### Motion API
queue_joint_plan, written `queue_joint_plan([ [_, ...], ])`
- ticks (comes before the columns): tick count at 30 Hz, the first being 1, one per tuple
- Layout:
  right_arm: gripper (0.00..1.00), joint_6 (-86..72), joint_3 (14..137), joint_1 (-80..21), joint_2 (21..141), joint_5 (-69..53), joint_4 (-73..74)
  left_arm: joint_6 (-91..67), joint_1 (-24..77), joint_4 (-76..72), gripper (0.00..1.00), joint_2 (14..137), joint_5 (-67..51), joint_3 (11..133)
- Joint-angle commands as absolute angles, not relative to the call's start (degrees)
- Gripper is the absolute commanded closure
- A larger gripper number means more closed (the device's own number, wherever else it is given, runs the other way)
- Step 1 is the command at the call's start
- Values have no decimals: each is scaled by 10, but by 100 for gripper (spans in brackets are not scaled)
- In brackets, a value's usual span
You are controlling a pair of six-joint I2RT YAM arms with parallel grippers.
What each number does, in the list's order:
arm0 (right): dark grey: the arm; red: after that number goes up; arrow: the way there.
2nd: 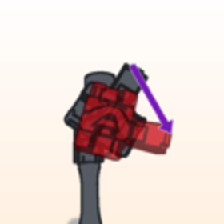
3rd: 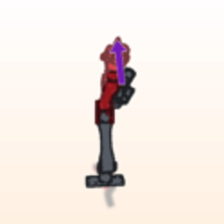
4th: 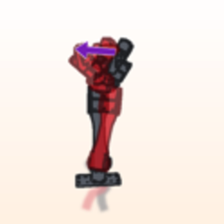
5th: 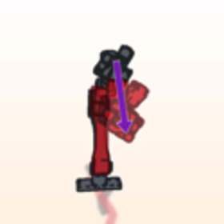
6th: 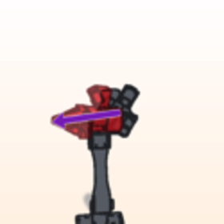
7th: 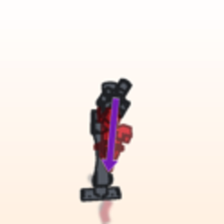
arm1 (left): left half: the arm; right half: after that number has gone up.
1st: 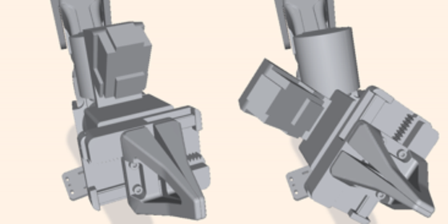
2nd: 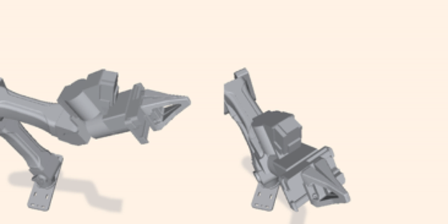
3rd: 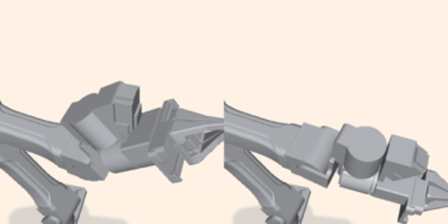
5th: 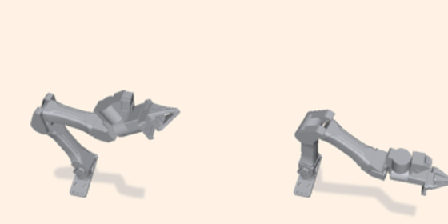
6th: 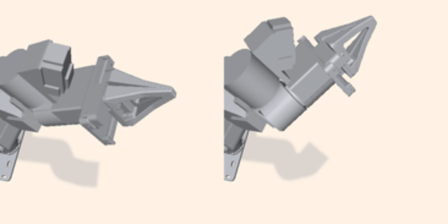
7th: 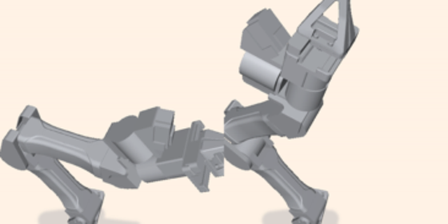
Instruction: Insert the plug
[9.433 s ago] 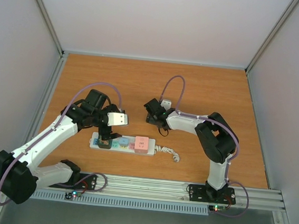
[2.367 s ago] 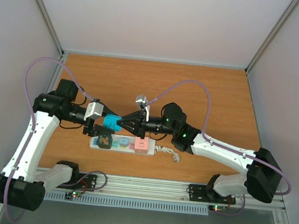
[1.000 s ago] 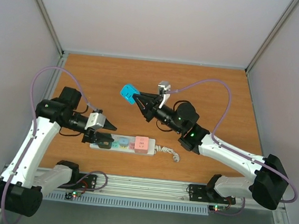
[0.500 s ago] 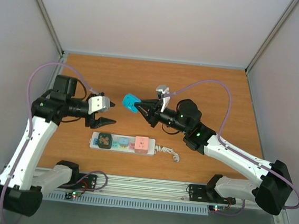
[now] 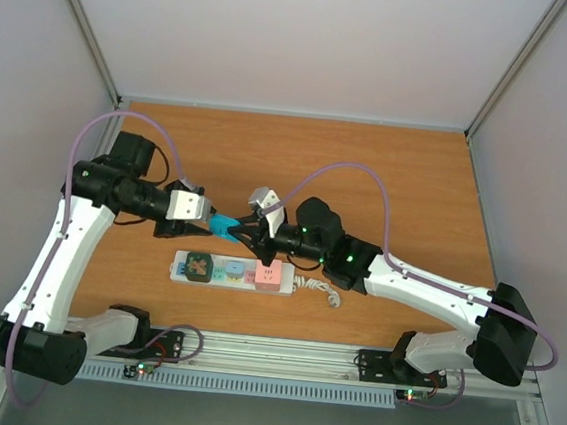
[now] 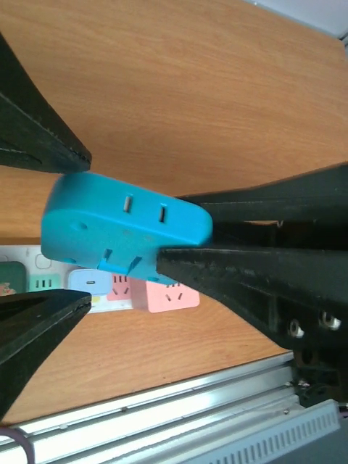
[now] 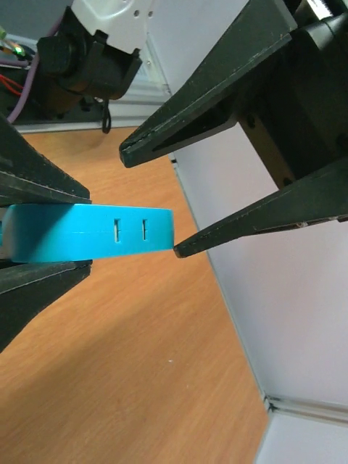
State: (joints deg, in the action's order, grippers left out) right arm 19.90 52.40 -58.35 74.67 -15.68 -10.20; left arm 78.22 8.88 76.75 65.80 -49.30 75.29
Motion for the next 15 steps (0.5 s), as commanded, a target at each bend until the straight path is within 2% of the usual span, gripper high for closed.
queue_joint_plan([
  [1, 99, 236, 566, -595, 767, -133, -79, 824, 94, 765, 56, 636, -487, 723],
  [4, 99, 243, 573, -601, 774, -127, -77, 834, 95, 767, 57, 635, -472, 707],
  [7, 99, 250, 580, -603, 783, -122, -69, 844, 96, 769, 69, 640, -460, 699],
  [9, 99, 253, 587, -605, 790, -120, -63, 845, 96, 766, 71, 642, -455, 698],
  [11, 99, 255, 593, -607, 795, -119, -60, 841, 96, 754, 67, 642, -454, 692],
  [14, 99, 263, 600, -614, 800, -115, -56, 837, 99, 746, 52, 647, -449, 683],
  [15, 99, 264, 603, -615, 802, -115, -54, 836, 99, 748, 51, 650, -445, 683],
])
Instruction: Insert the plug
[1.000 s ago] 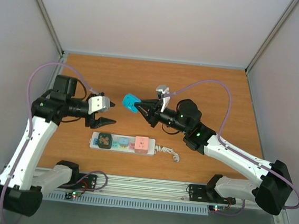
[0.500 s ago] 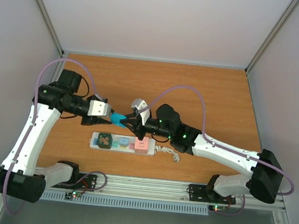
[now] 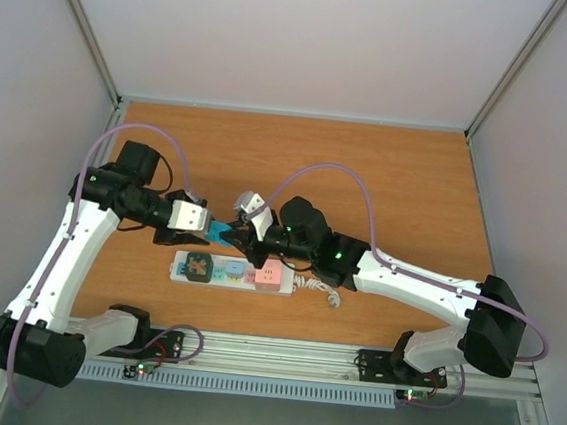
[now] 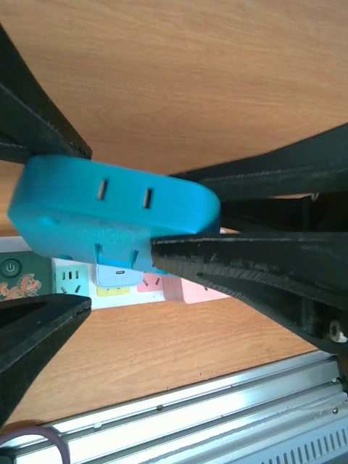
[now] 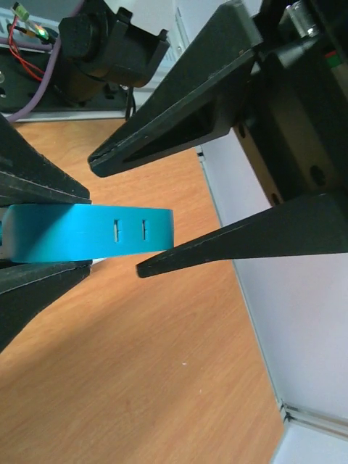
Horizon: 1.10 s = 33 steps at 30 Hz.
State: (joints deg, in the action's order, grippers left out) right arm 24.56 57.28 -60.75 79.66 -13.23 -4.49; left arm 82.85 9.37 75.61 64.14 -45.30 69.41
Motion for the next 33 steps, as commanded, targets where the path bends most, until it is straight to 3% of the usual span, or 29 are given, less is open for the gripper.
queue_joint_plan([
  [1, 99, 266, 606, -615, 804, -113, -52, 837, 99, 750, 51, 654, -441, 682],
  [3, 99, 268, 608, -615, 805, -110, -47, 838, 99, 754, 62, 660, -430, 683],
  [6, 99, 271, 610, -616, 807, -108, -44, 836, 99, 744, 86, 660, -425, 680],
  [10, 99, 267, 614, -617, 816, -94, -40, 816, 99, 706, 99, 642, -427, 668],
  [11, 93, 258, 617, -617, 819, -80, -41, 814, 99, 694, 99, 638, -428, 664],
  [14, 59, 215, 633, -610, 822, -45, -37, 817, 99, 617, 99, 616, -423, 639],
  [16, 30, 167, 633, -598, 808, -36, -56, 792, 100, 521, 99, 592, -408, 615],
  [20, 7, 49, 613, -556, 758, -42, -110, 738, 106, 248, 99, 536, -351, 536],
  [25, 5, -118, 614, -493, 733, -59, -106, 736, 132, -160, 99, 490, -246, 393],
  [33, 7, -194, 637, -466, 760, -133, -92, 787, 134, -717, 99, 523, -224, 240],
])
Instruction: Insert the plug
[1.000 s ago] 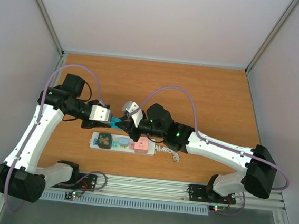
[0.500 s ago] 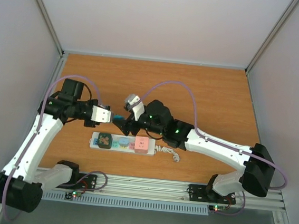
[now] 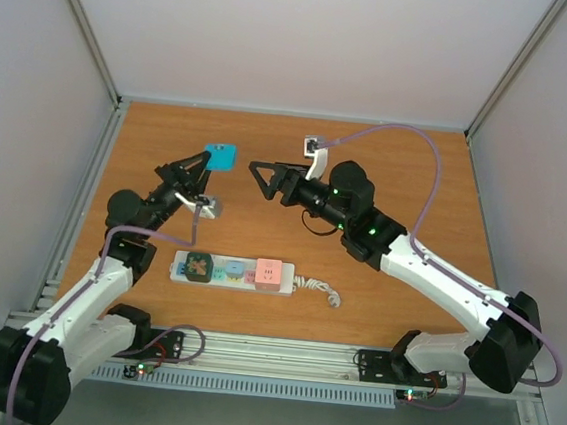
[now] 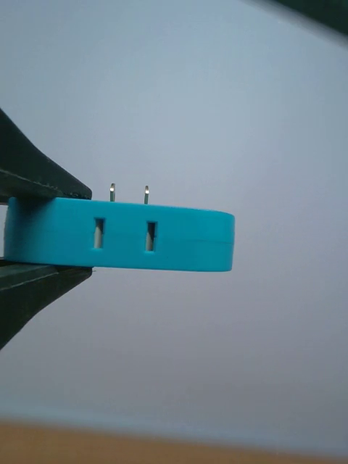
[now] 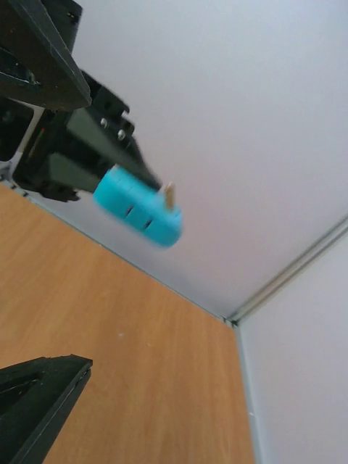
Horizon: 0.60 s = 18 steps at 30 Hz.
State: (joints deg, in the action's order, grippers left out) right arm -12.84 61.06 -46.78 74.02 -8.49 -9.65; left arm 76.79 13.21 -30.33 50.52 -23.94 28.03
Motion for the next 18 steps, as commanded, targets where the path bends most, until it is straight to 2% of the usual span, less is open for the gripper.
queue_joint_plan([
  [1, 7, -198, 643, -466, 767, -141, -92, 796, 134, -781, 99, 536, -229, 226],
  [5, 9, -208, 650, -466, 787, -177, -104, 837, 135, -1002, 99, 603, -248, 189],
  [8, 10, -225, 648, -466, 795, -202, -118, 886, 135, -1013, 99, 599, -265, 173],
  [18, 14, -237, 642, -481, 807, -226, -152, 914, 135, -1013, 99, 583, -295, 153],
])
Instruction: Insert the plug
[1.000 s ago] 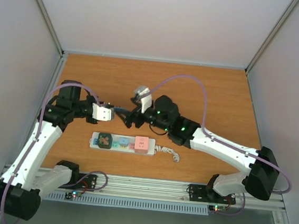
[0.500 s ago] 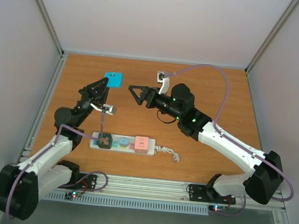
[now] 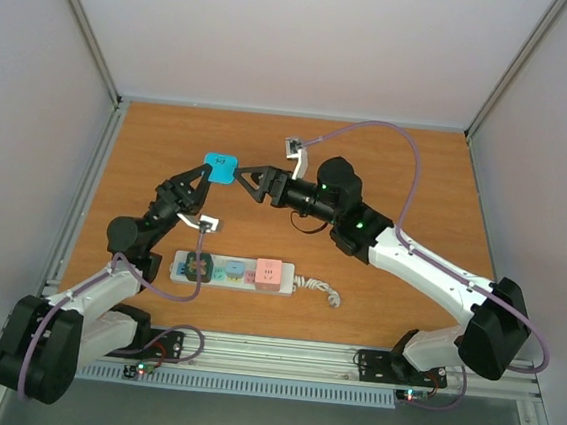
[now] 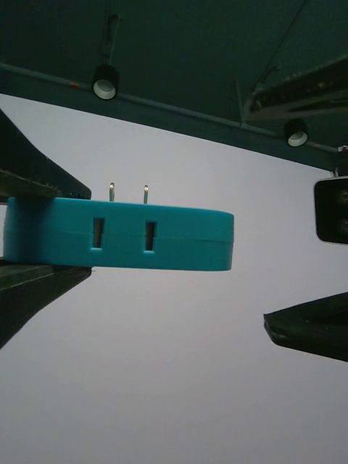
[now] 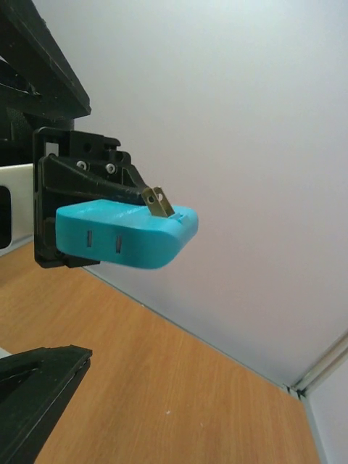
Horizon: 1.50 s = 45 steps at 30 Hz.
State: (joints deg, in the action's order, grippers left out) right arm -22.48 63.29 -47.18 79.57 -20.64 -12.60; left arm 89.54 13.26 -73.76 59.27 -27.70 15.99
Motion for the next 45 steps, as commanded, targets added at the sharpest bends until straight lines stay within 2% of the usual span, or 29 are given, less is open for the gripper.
queue_joint_plan([
  [1, 15, -236, 644, -485, 811, -225, -153, 914, 135, -1014, 99, 583, -294, 153],
  [10, 20, -209, 644, -505, 841, -224, -172, 891, 135, -966, 99, 553, -282, 158],
  [23, 32, -260, 679, -505, 902, -230, -215, 872, 135, -965, 99, 519, -289, 148],
  [30, 47, -315, 640, -486, 890, -211, -297, 864, 135, -970, 99, 514, -292, 137],
  [45, 49, -330, 671, -480, 922, -216, -321, 842, 135, -916, 99, 470, -293, 132],
])
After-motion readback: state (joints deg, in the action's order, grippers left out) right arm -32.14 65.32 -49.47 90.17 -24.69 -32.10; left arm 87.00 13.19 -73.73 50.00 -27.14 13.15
